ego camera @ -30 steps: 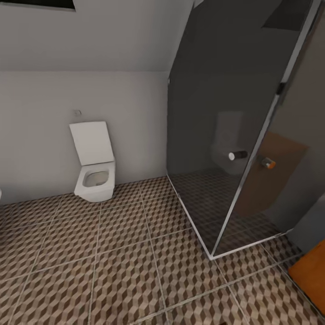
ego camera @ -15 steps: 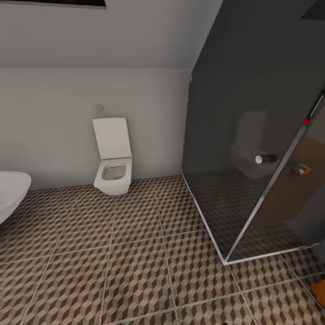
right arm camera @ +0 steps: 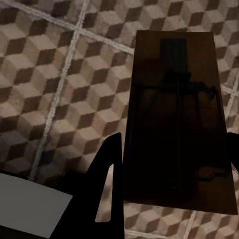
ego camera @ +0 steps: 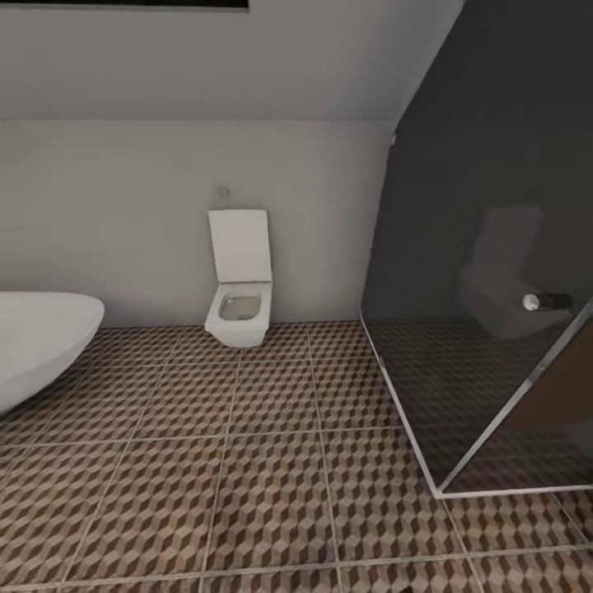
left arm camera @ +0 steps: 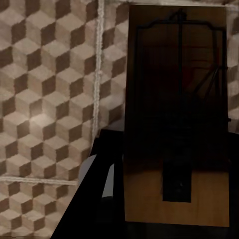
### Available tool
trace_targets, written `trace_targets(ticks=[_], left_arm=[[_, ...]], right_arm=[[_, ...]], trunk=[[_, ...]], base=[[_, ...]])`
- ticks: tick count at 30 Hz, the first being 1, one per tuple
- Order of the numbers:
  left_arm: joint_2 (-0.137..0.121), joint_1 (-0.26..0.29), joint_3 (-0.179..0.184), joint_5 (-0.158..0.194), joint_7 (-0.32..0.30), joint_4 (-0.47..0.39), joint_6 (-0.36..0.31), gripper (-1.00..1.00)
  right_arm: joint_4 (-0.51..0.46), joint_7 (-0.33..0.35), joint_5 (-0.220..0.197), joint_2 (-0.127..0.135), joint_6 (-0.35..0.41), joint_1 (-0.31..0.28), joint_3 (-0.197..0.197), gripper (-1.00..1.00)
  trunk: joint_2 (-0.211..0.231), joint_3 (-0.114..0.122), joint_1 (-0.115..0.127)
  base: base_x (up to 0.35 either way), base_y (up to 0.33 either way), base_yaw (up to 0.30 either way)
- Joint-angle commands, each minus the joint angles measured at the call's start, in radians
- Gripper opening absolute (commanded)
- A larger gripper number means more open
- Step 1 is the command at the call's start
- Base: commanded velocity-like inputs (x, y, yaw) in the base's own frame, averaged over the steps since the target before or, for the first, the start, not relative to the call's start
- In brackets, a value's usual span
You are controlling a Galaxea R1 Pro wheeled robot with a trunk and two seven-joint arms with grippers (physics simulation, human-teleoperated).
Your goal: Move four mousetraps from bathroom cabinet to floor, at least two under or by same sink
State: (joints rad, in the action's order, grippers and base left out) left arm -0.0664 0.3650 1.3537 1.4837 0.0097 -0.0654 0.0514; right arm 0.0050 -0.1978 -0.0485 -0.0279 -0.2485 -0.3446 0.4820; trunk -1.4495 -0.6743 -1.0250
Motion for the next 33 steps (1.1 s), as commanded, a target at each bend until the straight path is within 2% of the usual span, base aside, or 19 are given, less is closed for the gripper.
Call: trace_targets(ticks=[1,33], left_arm=[[-0.001,0.0,0.008,0.007,0.004,-0.002,0.002,-1.0],[0.0,0.0,0.008,0.007,0.004,-0.002,0.002,-1.0]], right_arm=[[0.001,0.0,-0.007,0.0,-0.005,-0.001,0.007,-1.0],[0.004,0.0,-0.004,-0.001,-0.012,-0.001,0.01,-1.0]], trunk=[[0.0,-0.001,0.0],[0.0,-0.001,0.0]], base=[[0.0,0.0,0.283],[0.0,0.0,0.287]])
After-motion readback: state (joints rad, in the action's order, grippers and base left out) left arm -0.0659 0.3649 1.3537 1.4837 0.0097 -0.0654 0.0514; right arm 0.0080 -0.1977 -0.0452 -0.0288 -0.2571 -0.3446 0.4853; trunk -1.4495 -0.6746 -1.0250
